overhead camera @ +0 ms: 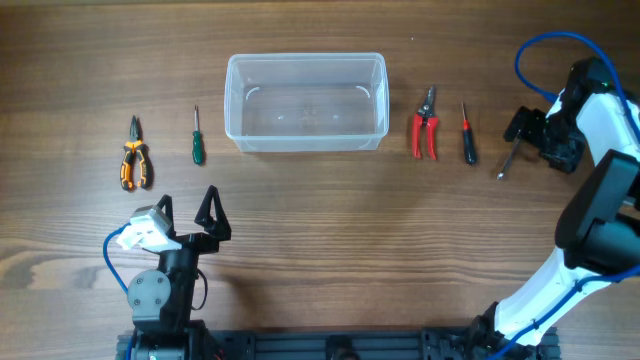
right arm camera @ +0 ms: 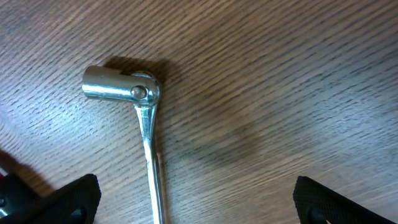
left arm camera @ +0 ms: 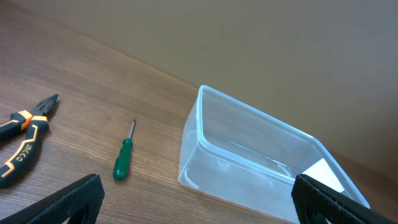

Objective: Pack container
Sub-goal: 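Lower the right gripper over the socket wrench and align with its shaft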

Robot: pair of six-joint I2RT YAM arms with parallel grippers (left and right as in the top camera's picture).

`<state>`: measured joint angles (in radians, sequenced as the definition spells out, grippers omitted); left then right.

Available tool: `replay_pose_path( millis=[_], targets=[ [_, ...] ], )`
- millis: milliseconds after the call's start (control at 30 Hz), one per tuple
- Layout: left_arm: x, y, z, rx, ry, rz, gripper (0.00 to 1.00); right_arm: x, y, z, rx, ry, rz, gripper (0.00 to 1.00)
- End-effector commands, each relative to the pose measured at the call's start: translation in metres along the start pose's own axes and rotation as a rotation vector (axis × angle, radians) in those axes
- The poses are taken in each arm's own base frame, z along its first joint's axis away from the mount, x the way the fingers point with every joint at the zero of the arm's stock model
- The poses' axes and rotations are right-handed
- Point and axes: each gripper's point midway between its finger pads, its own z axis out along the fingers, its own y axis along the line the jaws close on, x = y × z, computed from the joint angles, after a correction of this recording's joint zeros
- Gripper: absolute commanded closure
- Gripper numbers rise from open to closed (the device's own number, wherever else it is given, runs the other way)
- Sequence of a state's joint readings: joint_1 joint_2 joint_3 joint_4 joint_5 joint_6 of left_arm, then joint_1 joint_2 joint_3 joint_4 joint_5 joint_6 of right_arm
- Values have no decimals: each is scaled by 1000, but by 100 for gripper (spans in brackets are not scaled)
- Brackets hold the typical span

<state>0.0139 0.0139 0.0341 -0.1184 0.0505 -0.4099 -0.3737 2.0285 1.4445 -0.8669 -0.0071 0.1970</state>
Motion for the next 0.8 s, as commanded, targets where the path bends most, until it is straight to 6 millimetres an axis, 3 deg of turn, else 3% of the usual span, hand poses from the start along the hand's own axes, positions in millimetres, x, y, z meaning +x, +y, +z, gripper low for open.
replay_pose_path(
  millis=[0,467,767],
  targets=[
    [2,-1,0,12,3,-13,0,-6,7,-1,-17,-13,39,1],
    [2,-1,0,12,3,-13,0,5,43,-1,6,-16,-50,0],
    [2,-1,0,12,3,-13,0,6,39,0,70,-28,-61,0]
  ],
)
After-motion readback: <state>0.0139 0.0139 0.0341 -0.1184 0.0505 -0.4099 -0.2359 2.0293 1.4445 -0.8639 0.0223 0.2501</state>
